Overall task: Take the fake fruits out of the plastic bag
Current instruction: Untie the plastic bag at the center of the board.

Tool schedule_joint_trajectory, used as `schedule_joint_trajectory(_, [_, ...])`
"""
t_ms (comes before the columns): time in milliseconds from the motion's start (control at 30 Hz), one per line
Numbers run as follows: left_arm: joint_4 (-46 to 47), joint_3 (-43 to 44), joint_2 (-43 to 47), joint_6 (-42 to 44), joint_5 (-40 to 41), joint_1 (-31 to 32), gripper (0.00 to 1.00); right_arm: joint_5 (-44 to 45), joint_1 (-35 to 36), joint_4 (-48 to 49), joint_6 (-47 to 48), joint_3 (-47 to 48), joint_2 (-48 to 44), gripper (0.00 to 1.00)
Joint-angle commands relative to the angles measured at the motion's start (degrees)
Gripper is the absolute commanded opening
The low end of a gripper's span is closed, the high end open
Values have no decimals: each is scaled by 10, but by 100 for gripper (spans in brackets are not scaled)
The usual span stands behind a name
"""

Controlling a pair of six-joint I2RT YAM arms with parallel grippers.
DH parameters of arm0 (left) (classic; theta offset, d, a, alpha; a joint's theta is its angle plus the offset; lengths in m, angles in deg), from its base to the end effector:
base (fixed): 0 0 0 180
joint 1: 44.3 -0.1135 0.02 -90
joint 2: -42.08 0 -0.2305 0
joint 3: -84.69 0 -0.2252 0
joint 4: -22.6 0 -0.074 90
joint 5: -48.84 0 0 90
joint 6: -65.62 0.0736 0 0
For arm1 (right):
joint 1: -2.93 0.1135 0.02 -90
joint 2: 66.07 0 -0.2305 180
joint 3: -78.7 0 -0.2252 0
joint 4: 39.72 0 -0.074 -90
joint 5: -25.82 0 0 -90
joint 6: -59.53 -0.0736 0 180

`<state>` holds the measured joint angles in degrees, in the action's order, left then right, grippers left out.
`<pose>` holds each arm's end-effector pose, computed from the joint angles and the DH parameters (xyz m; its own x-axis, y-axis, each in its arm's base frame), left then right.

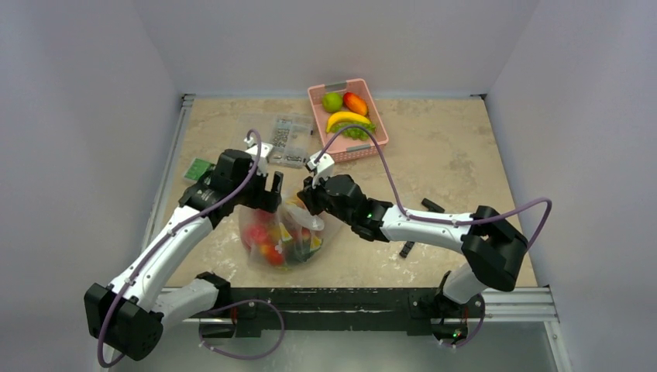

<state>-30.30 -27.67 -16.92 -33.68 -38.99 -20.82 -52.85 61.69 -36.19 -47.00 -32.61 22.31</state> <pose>0.2117 -0.0889 0.2419 -0.6920 0.1246 -0.7110 0.2649 0.9601 -0.0897 0.2021 0.3054 0.2274 -0.3491 -0.0375 -0.9363 -0.6688 0.7099 0.2209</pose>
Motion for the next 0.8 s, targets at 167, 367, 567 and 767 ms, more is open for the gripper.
schedule_joint_trajectory(167, [-32, 38, -49, 49, -199, 31, 71, -2, 0, 32, 0, 7, -32, 3])
schedule_joint_trajectory(367, [-35, 38, -46, 51, -170, 39, 43, -4, -1, 9, 11, 20, -24, 3])
schedule_joint_trajectory(567, [-28, 37, -38, 51, -146, 41, 5, -24, -1, -26, 35, 34, -13, 22])
schedule_joint_trajectory(767, [-28, 35, -25, 54, -119, 46, 0, -56, -1, -52, 77, 59, -4, 58])
